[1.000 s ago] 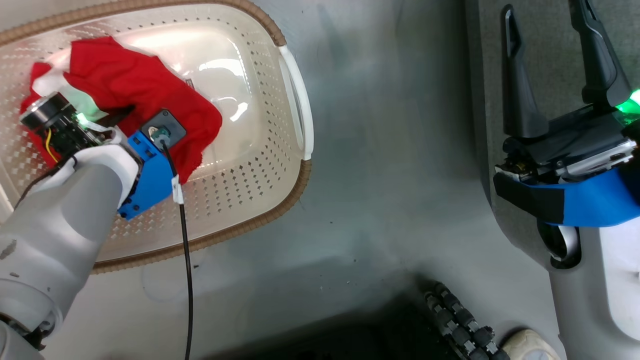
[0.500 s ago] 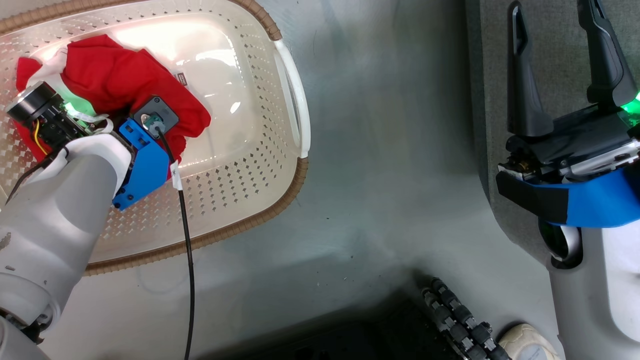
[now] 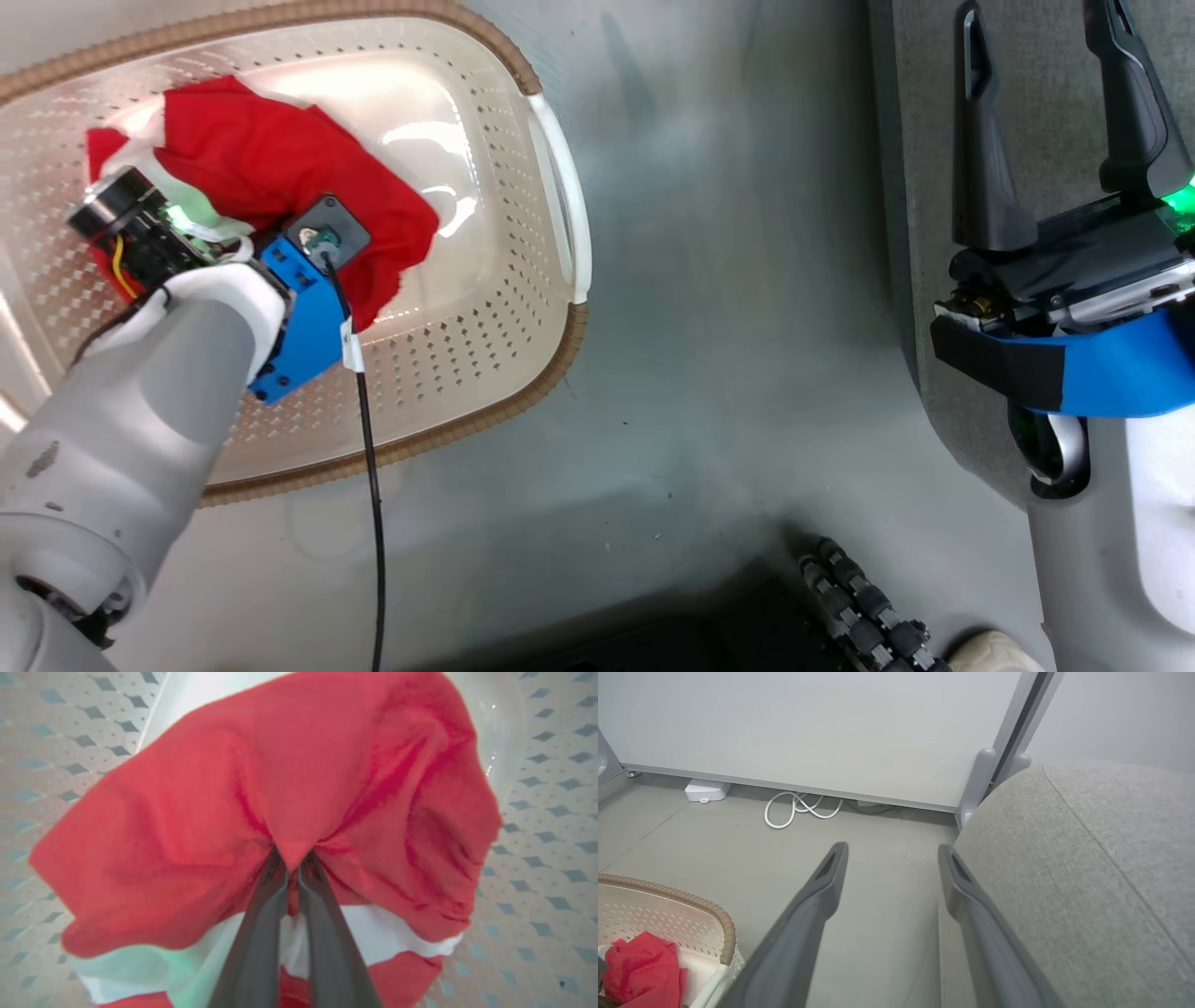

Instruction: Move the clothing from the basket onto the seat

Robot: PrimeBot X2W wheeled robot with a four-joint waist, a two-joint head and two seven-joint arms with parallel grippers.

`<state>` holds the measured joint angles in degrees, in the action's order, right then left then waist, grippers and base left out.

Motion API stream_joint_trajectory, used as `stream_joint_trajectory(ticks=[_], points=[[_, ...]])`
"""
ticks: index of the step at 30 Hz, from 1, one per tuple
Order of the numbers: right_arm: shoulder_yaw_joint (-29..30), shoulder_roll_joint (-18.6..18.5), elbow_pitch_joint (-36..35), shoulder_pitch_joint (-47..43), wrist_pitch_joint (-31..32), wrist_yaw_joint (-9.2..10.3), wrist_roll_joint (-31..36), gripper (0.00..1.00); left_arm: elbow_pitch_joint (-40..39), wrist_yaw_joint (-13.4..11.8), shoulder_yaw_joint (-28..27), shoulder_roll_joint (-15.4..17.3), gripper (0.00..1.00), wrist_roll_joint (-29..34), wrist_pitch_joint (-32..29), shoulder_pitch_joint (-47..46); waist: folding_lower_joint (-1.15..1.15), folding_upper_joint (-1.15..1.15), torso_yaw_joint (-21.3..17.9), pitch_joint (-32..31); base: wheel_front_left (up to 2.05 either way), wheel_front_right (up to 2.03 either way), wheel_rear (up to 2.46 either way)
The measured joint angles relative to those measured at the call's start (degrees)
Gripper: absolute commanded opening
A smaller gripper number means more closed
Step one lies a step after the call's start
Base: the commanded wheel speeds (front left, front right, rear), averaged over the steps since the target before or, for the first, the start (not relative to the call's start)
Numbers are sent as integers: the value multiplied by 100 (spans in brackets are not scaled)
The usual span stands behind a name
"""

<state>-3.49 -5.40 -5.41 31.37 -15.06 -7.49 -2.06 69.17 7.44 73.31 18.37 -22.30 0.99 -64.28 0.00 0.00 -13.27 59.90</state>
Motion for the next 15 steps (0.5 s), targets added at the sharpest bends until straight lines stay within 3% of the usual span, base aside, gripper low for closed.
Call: stream_joint_trajectory(ticks=[15], points=[[160, -122, 207, -44, 0, 0, 35, 100, -57, 0, 0, -580, 0, -705, 923, 252, 0, 0, 419, -786, 0, 0, 0]])
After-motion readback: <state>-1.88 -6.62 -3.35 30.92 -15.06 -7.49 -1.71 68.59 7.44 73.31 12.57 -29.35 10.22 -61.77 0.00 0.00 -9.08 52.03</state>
